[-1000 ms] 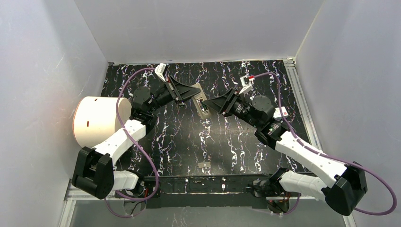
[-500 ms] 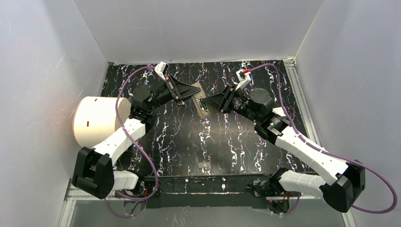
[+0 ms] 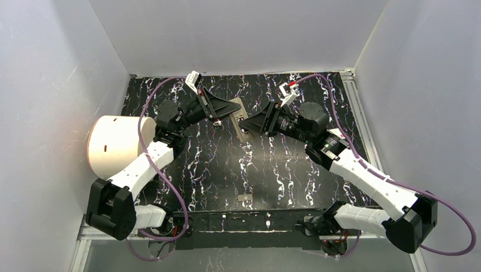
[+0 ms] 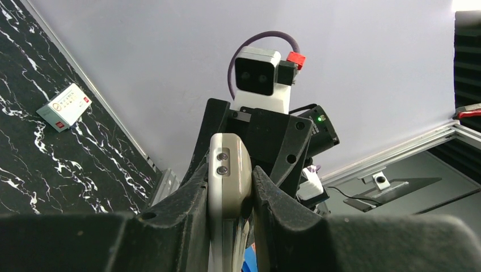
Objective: Load the batteries into the remote control
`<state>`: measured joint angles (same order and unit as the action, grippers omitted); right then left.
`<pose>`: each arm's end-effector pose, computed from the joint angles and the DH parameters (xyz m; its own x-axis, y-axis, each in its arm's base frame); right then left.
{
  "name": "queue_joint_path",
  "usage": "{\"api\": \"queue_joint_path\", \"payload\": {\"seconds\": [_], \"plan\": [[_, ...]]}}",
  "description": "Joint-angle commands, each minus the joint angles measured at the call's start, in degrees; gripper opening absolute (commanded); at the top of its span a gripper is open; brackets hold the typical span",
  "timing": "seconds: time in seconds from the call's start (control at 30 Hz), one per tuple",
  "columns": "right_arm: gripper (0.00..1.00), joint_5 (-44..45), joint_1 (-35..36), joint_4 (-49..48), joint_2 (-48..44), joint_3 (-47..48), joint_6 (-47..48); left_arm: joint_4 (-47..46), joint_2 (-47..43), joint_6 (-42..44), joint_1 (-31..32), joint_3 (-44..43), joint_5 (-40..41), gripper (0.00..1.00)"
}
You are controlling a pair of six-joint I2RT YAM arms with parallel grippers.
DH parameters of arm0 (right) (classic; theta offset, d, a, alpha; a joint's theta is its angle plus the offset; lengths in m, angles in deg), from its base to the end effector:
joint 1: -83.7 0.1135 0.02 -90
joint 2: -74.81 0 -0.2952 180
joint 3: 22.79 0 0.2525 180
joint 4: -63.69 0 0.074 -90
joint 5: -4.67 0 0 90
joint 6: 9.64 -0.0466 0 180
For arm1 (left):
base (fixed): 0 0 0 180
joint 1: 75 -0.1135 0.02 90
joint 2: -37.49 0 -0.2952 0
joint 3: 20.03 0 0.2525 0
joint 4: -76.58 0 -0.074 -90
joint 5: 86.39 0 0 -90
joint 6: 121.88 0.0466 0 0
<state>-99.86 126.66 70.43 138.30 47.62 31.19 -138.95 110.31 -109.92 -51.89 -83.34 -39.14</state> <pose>0.1808 0.1844 0.4085 -0.6366 0.4081 -0.6544 -0.5531 0.3498 0.7561 0.2443 -0.1386 0.4013 -0.7472 -0.4622 -0.4775 0.5707 -0.0781 -0.8174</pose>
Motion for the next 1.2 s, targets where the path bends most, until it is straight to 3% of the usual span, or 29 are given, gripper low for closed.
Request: {"api": "queue_joint_path", "payload": {"seconds": [0.0,0.33,0.5,0.6,0.83,0.93,0.97,1.07,1.17], "plan": [[0.65,-3.95,-0.79,-2.63,-1.22,0.84,-1.59,-2.58,-2.69,-0.31,0.34,-2.56,-1.23,0.0],[0.47,-7.23,-1.47,-2.95,-1.22,-1.45,3.32,-2.58,-2.67,-1.99,0.32,-3.06,-0.91,0.0],[0.44,-9.55,-1.42,-1.61,0.44,-1.99,7.42,-2.58,-3.04,-2.91,0.35,-3.74,-0.71,0.0],[0.46,-8.8,-1.44,-1.62,1.1,-0.68,6.98,-1.35,-3.57,-1.8,0.33,-3.17,-0.31,0.0],[0.68,-4.92,-1.82,-1.93,-0.5,2.71,4.22,10.93,-6.51,9.19,0.25,0.09,3.69,0.0],[0.76,-1.8,-2.0,-0.56,-2.41,2.36,4.58,21.32,-9.77,14.77,-0.41,1.87,9.82,0.0],[0.78,2.99,-2.11,4.08,-3.06,2.07,6.79,26.78,-12.83,16.9,-1.03,4.56,17.39,0.0],[0.78,8.4,-2.26,10.94,-2.94,1.59,9.4,29.67,-16.28,20.06,-1.48,7.46,22.17,0.0],[0.79,11.38,-2.19,14.58,-2.78,-0.25,12.54,38.85,-19.47,24.05,-1.59,7.74,27.15,0.0]]}}
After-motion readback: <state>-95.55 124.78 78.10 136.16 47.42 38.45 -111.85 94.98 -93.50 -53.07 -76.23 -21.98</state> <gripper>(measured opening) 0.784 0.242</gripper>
